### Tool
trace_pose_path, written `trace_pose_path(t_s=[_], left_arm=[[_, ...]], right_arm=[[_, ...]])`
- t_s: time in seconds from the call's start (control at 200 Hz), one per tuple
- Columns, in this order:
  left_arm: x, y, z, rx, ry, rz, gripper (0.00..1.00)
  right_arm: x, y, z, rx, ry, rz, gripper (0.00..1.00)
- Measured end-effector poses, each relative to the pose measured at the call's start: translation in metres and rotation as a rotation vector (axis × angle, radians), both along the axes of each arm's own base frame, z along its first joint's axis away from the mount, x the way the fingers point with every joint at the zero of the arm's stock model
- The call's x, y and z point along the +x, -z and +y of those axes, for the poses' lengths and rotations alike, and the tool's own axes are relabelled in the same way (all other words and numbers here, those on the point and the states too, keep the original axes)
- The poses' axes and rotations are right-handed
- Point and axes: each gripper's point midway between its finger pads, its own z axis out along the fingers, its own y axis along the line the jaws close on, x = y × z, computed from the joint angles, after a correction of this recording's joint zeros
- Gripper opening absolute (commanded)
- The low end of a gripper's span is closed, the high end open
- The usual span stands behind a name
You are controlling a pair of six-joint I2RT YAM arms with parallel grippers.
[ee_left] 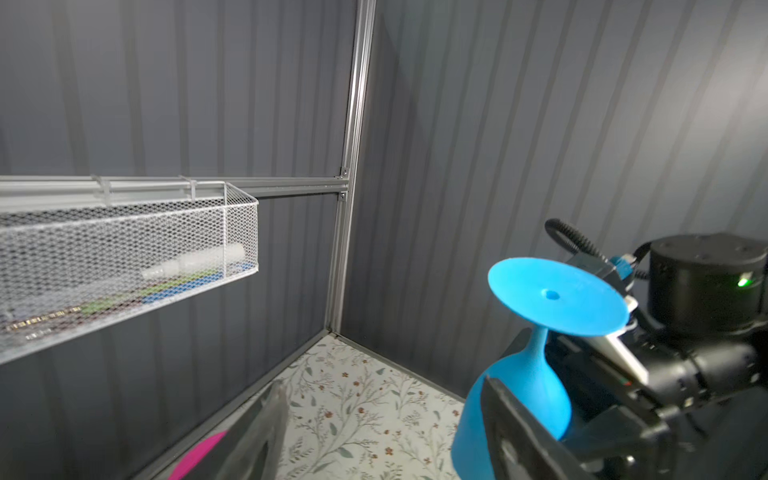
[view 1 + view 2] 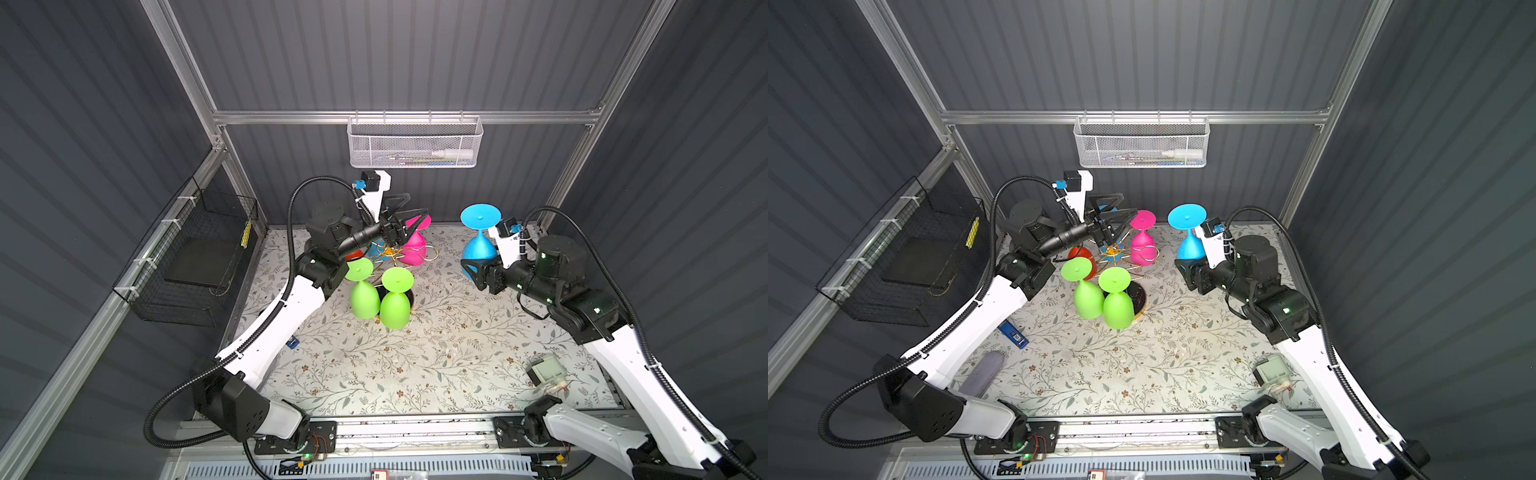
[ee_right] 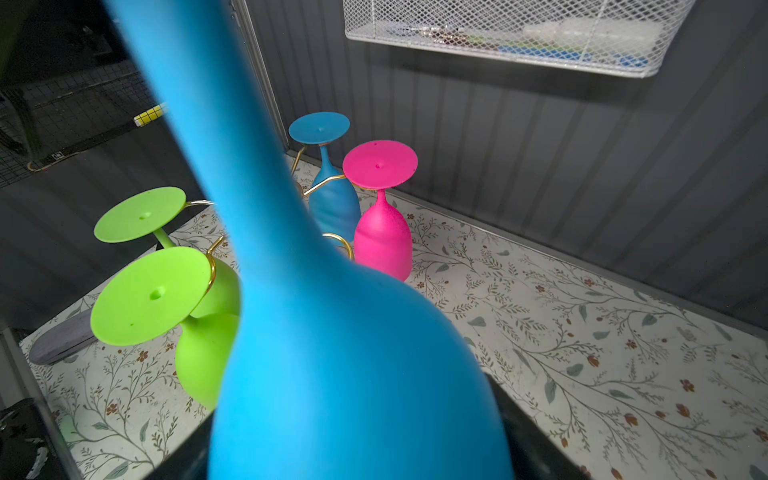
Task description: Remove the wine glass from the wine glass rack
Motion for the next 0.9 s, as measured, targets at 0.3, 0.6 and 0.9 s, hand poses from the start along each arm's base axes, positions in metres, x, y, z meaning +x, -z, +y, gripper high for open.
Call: trace_pose_path(t_s=[0.3, 0.6, 0.9], left_arm=[[-0.013, 0.044, -0.039, 0.223, -0.022, -0.448, 0.66], [-0.015, 0.041, -0.052, 0.248, -0.047, -0.673, 0.60], [-0.024, 0.046, -0.062, 0.246, 0.010, -0.738, 0.54]], right_arm=[[-0.001, 0.015, -0.001, -0.036, 0.007, 0.108, 0.59], [-0.002, 0.024, 0.003, -0.057, -0.009, 0.173, 0.59], [0.000, 0.037, 0.009, -0.065, -0.030, 0.230, 0.58]])
